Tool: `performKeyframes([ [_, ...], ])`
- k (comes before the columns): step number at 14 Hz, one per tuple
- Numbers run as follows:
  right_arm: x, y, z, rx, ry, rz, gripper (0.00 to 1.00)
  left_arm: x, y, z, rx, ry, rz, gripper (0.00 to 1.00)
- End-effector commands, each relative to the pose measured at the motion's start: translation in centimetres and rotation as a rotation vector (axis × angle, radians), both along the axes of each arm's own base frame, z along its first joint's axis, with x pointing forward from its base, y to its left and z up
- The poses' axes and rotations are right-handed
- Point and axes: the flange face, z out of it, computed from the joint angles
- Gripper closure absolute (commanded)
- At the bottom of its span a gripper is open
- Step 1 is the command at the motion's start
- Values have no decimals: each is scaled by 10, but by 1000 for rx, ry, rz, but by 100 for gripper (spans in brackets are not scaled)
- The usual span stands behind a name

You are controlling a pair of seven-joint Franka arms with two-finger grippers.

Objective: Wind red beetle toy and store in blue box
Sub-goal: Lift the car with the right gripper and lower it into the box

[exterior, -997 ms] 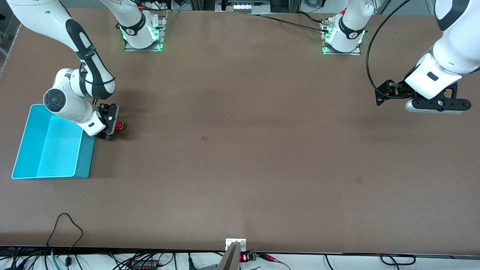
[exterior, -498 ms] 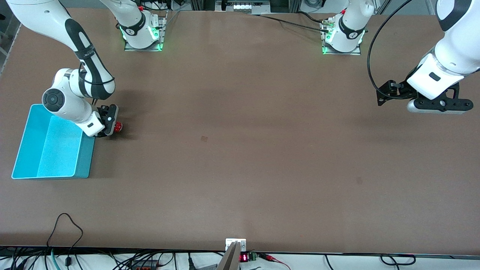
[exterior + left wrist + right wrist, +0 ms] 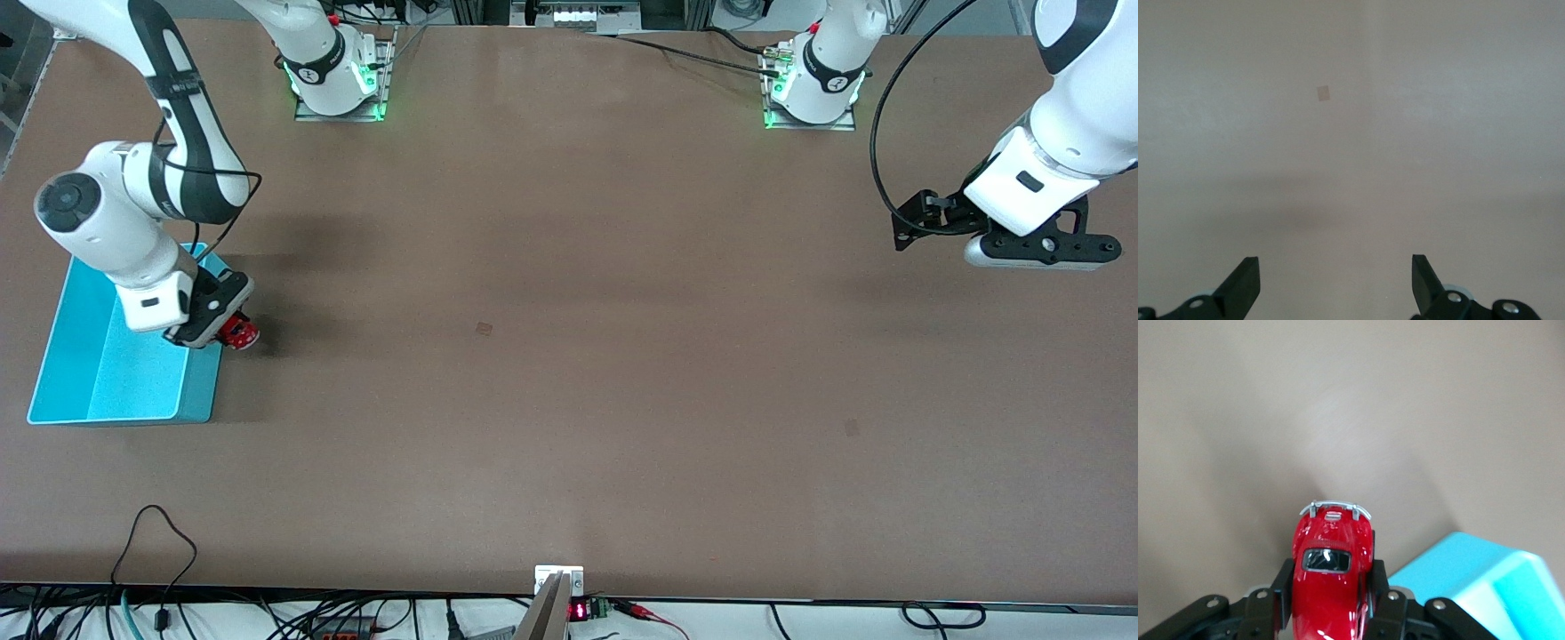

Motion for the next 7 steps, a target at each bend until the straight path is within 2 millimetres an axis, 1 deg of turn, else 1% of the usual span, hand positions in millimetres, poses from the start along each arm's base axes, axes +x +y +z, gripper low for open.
performKeyframes([
  [1,2,-2,20,61,-39,-215,89,-3,0,3,4,-4,-17,0],
  [2,6,-5,26,99,-52,-289,89,-3,0,2,4,-4,-15,0],
  [3,7,-10,29,122,-49,-339,91,-3,0,3,3,-6,-14,0],
  [4,6,-20,28,140,-35,-390,91,-3,0,3,3,-6,-14,0],
  [6,2,-56,20,162,-9,-533,95,-3,0,2,4,-4,-14,0],
  [7,-2,-80,15,167,-1,-604,98,-3,0,2,4,-4,-14,0],
])
